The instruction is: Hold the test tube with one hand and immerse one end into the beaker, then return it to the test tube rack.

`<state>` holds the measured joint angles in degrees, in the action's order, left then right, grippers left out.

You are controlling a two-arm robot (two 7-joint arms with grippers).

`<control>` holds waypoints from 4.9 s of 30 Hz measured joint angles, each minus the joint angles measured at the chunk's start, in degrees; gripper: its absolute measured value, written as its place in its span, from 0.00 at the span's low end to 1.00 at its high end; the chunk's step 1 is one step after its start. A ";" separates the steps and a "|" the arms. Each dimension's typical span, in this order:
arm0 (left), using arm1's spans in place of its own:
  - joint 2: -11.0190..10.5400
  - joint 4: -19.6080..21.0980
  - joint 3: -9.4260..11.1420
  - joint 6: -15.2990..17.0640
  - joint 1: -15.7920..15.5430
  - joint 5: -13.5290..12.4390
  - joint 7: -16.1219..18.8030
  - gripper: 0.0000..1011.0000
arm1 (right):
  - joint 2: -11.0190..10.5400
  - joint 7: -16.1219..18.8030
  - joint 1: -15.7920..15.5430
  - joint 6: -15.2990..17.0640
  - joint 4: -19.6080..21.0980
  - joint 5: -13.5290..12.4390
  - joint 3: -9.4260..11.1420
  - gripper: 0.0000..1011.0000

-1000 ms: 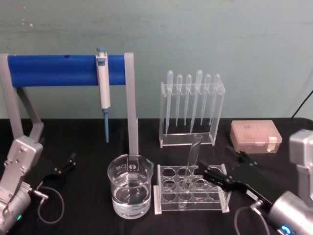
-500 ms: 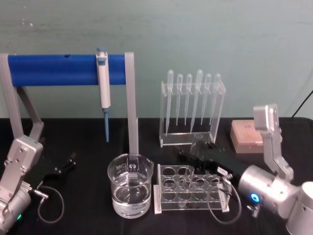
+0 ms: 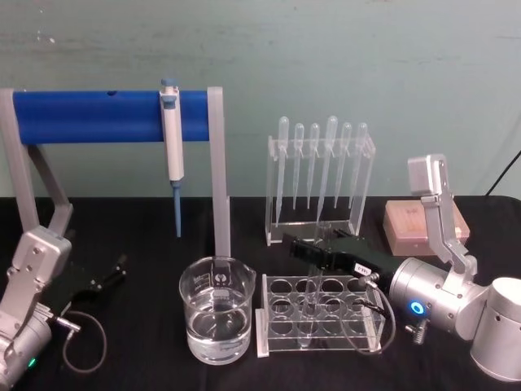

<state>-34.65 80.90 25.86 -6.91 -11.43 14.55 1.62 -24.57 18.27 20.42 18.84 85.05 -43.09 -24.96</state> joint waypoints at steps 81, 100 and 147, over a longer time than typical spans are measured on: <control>0.00 0.00 0.00 0.00 0.00 0.00 0.00 0.99 | -1.90 2.12 4.51 -1.12 17.15 14.05 -4.39 0.22; 0.00 0.00 0.00 0.00 0.00 0.00 0.00 0.99 | 5.82 3.20 6.34 -5.59 6.82 19.33 -9.37 0.22; 0.00 0.00 0.00 0.00 0.00 0.00 0.00 0.99 | 7.76 5.67 2.23 -11.64 0.77 23.10 -9.02 0.22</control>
<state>-34.65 80.90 25.86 -6.91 -11.43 14.55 1.62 -16.81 23.93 22.66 7.20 85.82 -19.98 -33.98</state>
